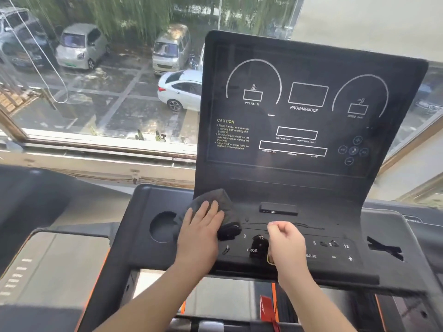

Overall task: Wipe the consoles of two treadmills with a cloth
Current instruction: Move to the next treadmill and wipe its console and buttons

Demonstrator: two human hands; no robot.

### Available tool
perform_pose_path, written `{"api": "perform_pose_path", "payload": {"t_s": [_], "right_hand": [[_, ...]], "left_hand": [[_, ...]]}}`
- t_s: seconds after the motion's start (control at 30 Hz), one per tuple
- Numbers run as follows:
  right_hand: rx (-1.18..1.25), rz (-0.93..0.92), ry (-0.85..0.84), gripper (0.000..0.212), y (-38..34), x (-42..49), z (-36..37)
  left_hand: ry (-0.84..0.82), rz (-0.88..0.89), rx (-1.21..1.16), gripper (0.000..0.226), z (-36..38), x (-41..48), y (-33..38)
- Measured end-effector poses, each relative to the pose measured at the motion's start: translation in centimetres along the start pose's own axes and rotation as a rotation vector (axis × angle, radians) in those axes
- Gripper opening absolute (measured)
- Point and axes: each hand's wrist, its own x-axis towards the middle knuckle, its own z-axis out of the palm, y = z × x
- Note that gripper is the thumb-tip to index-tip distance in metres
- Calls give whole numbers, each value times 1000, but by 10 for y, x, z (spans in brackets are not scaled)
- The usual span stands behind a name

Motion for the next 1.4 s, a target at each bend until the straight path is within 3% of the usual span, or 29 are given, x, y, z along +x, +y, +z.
{"api": "perform_pose_path", "payload": {"t_s": [0.13,0.2,0.33,0.4,0.43,0.57,0.63,0.77,0.83,0.93,1.03,1.1,1.17,1.23,1.27,1.33,1.4], "right_hand": [[14,3,10,13,6,-6,-5],[10,12,36,13,7,-5,-11],[-24,14,61,13,6,0,-25],[-30,10,53,13,8,1,-32],[-34,9,45,13,9,1,-34],[-71,22,-10,17,10,1,-35],[-94,16,-32,17,7,1,-35],[-127,-9,-117,16,-1,-2,-32],[-114,-6,-202,22,-2,-4,-25],[-188,-93,-250,30,0,-5,-13],[-447,-441,-180,13,7,-9,-3],[-602,-724,-189,11,9,-16,6],[-716,-779,-330,25,14,-21,15],[-849,-759,-369,41,22,-26,24],[-934,-791,-332,48,26,-29,28],[-1110,-862,-283,65,28,-36,37],[-1199,-893,-305,84,30,-38,40]], "left_hand": [[-90,357,-36,59,18,-34,24],[-61,425,-1,56,15,-19,15],[-82,98,-2,58,2,14,17],[-58,39,-48,60,11,2,38],[-40,79,-59,60,19,-11,47],[-44,510,-34,62,35,-47,45],[-33,548,20,65,25,-38,22],[73,67,22,62,3,-13,-14],[67,-89,-22,58,5,-17,-5],[14,7,-68,64,15,-41,29],[-99,134,-100,69,3,-44,50],[-280,50,-408,62,-22,-29,42],[-417,-135,-843,42,-51,-18,31],[-171,-417,-975,33,-55,-18,10],[-7,-494,-848,31,-49,-20,-2],[160,-585,-622,26,-32,-32,-21],[227,-566,-584,22,-14,-40,-33]]}}
